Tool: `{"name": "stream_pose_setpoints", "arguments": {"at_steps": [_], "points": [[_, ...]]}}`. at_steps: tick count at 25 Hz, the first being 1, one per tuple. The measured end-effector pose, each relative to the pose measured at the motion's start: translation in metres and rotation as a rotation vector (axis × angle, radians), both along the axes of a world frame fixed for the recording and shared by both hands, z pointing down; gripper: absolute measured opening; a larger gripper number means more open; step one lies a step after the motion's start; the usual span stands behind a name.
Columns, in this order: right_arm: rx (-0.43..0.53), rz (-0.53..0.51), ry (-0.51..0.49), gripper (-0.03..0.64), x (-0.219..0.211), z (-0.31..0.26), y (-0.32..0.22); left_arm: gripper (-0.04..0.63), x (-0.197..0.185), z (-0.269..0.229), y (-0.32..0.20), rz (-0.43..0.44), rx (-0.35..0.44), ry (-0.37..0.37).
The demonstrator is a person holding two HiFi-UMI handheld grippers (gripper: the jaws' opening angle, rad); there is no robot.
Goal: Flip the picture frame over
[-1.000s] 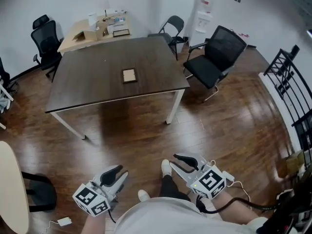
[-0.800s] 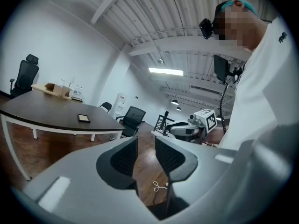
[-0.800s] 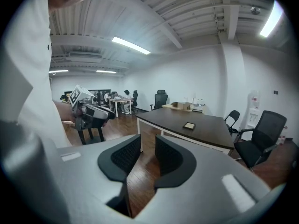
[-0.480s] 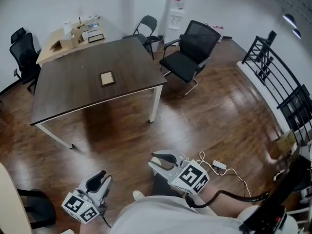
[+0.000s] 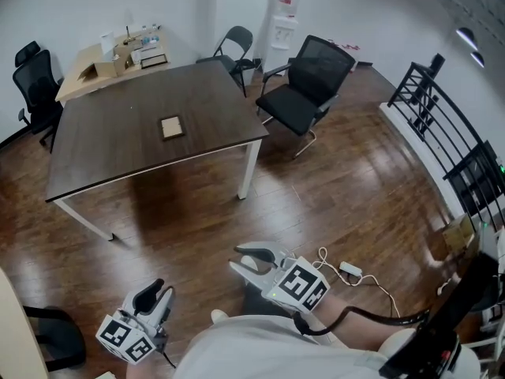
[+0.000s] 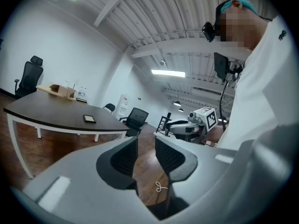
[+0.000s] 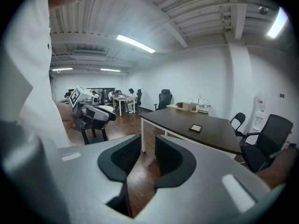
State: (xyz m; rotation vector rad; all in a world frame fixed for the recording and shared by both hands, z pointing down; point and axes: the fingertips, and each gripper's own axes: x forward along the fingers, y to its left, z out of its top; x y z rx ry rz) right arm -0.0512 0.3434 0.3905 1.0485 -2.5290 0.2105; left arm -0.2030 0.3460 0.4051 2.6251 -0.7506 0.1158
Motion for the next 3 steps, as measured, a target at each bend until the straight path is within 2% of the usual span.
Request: {"name": "stream_pose_setpoints", "arguments": {"at_steps": [3], "points": [[-0.003,-0.003,-0.002,0.098,-0.0078,0.0007,-0.0072,0.117,-0.0068,0.0015,-0.0061,0.0,-0.001,0.001]]}}
